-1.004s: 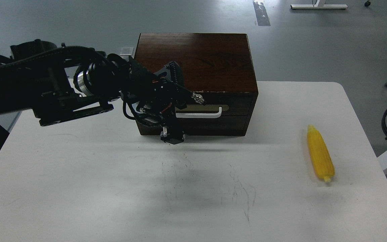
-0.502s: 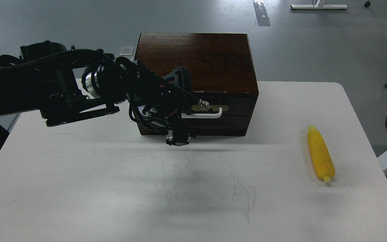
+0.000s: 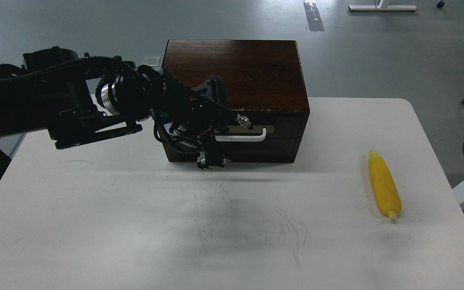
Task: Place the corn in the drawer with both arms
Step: 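Close the left gripper on the white drawer handle, then pull the drawer handle toward the robot with the left gripper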
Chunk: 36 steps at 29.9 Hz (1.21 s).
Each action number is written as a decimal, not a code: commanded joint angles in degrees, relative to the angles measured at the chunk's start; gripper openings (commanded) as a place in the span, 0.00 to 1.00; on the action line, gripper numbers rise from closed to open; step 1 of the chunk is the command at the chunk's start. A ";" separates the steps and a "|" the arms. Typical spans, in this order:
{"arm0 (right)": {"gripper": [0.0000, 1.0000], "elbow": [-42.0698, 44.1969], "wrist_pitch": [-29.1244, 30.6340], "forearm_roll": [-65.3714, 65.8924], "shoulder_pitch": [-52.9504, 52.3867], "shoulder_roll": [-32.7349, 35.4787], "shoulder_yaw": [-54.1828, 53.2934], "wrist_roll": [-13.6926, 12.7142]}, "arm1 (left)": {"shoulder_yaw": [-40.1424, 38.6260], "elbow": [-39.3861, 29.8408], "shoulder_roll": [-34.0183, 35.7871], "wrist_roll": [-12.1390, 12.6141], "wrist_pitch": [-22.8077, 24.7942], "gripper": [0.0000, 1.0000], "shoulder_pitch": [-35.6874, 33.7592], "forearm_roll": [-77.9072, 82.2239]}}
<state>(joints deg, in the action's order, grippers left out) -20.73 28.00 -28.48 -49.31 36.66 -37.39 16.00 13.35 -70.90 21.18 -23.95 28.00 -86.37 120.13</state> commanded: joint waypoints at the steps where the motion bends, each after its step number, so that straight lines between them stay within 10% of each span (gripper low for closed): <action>1: 1.00 -0.01 0.00 0.00 0.00 0.08 0.13 -0.09 | 0.71 0.15 0.00 0.13 -1.28 0.73 0.59 4.87; 22: 1.00 0.52 0.00 0.00 -0.09 0.34 -0.13 0.00 | 0.80 -1.08 -0.27 -0.22 -1.46 0.73 0.50 4.87; 27: 1.00 1.75 0.00 0.00 -0.61 0.34 -0.22 0.00 | 2.02 -1.17 -0.62 -0.83 -1.54 0.56 0.42 4.87; 36: 1.00 1.75 0.00 0.00 -0.70 0.43 -0.22 0.00 | 2.47 -1.34 -0.62 -1.19 -1.63 0.55 0.42 4.87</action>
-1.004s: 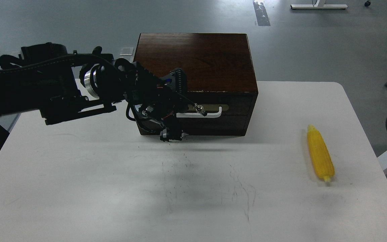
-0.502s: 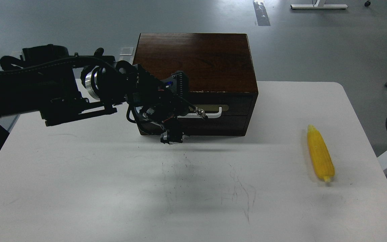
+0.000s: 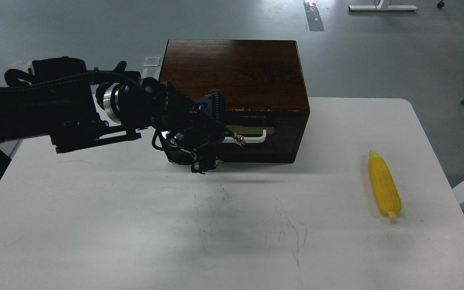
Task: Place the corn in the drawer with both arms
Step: 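Pull the drawer handle toward the robot with the left gripper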
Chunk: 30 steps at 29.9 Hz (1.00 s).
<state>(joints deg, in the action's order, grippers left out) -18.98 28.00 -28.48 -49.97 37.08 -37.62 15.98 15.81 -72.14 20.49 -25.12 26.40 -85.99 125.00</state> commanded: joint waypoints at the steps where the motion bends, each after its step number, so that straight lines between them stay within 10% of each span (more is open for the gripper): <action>1: 1.00 0.00 0.00 0.00 0.05 0.01 0.00 0.01 | 0.01 -0.45 0.25 -0.11 -0.04 0.55 -0.14 0.00; 30: 1.00 3.69 0.00 0.00 -0.04 0.44 0.00 0.01 | 0.01 -7.66 2.79 -1.69 0.58 0.58 -1.63 0.00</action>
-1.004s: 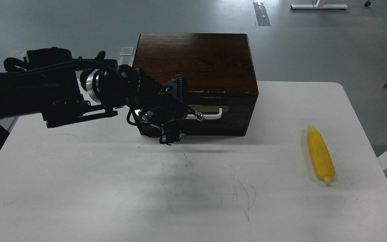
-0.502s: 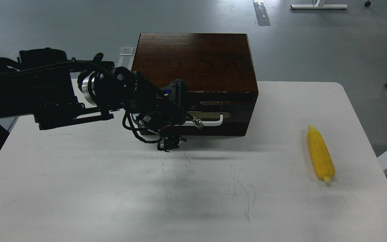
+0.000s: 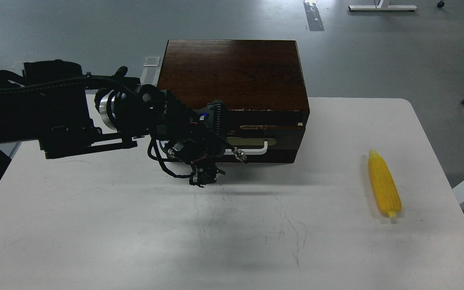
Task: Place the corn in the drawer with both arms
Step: 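Pull the drawer handle toward the robot with the left gripper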
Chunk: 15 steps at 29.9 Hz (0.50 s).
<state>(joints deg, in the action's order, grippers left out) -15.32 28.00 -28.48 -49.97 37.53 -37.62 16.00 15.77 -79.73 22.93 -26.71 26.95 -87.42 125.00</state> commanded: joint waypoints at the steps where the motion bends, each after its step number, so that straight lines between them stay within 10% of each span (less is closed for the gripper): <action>1: 1.00 0.03 0.00 0.00 -0.04 0.00 0.00 0.00 | 0.05 -0.08 0.45 -0.01 0.03 0.58 -0.21 0.00; 15: 1.00 0.20 0.00 0.00 -0.13 0.00 0.00 0.00 | 0.05 -1.13 0.72 -0.01 0.03 0.58 -0.12 0.00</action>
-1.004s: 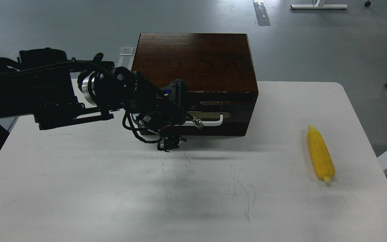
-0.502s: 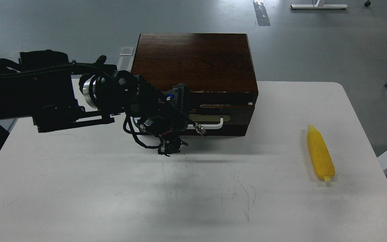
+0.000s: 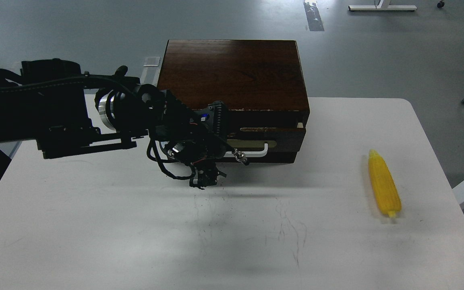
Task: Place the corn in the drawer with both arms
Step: 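Pull the drawer handle toward the robot with the left gripper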
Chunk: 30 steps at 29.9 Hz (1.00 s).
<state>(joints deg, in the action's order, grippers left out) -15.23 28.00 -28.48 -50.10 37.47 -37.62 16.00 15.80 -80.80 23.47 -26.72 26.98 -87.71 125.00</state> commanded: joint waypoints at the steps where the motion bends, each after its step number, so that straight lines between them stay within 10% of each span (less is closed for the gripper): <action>1: 1.00 0.55 0.00 0.00 0.00 0.06 0.00 0.00 | 0.11 -0.06 0.18 0.00 0.00 0.58 0.17 0.00; 30: 1.00 1.61 0.00 0.00 0.00 1.11 0.00 0.00 | 0.02 -4.54 2.02 -0.53 1.02 0.58 -0.01 0.00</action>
<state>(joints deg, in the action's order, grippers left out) -13.62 28.00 -28.48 -50.18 38.60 -37.62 16.00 15.91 -84.89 25.24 -27.24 28.00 -87.67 125.00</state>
